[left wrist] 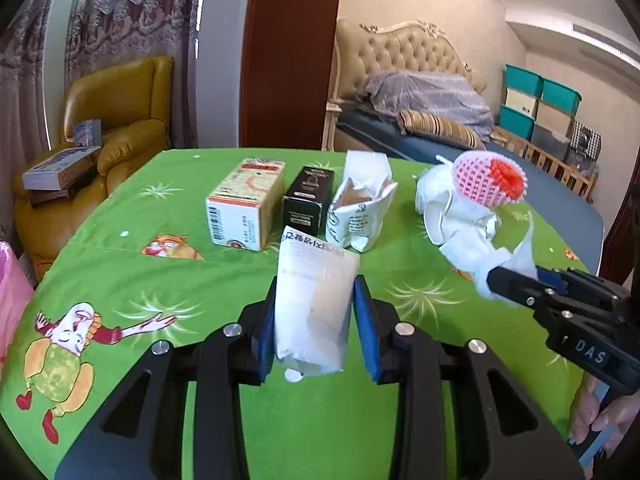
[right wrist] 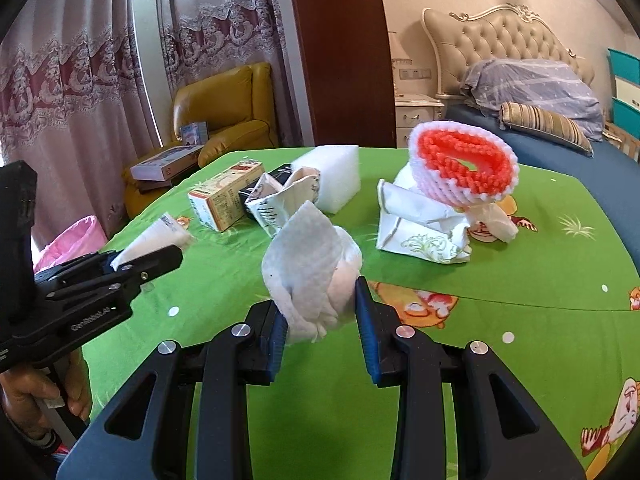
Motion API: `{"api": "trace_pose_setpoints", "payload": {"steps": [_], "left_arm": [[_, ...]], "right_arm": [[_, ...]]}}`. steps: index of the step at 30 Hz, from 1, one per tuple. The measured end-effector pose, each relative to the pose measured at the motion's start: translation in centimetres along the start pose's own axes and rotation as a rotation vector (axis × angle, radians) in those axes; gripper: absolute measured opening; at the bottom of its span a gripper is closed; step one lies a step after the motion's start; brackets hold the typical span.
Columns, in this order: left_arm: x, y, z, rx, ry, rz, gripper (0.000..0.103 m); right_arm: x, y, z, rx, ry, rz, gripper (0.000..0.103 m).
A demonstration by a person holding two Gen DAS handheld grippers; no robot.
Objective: Collect trash
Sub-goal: 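Carry the paper packet and tissue toward the pink bin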
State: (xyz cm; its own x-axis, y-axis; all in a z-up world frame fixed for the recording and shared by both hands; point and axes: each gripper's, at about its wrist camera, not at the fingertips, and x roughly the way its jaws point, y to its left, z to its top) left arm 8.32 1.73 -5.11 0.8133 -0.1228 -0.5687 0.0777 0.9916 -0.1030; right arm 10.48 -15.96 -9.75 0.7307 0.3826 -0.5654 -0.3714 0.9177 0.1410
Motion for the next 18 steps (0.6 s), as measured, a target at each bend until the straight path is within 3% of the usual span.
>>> {"api": "trace_pose_setpoints", "payload": {"steps": [18], "left_arm": [[-4.7,5.2,-0.7,-0.068,-0.106,0.090,0.034]], "right_arm": [[-0.6,6.3,0.5,-0.079,-0.059,0.085,0.032]]}}
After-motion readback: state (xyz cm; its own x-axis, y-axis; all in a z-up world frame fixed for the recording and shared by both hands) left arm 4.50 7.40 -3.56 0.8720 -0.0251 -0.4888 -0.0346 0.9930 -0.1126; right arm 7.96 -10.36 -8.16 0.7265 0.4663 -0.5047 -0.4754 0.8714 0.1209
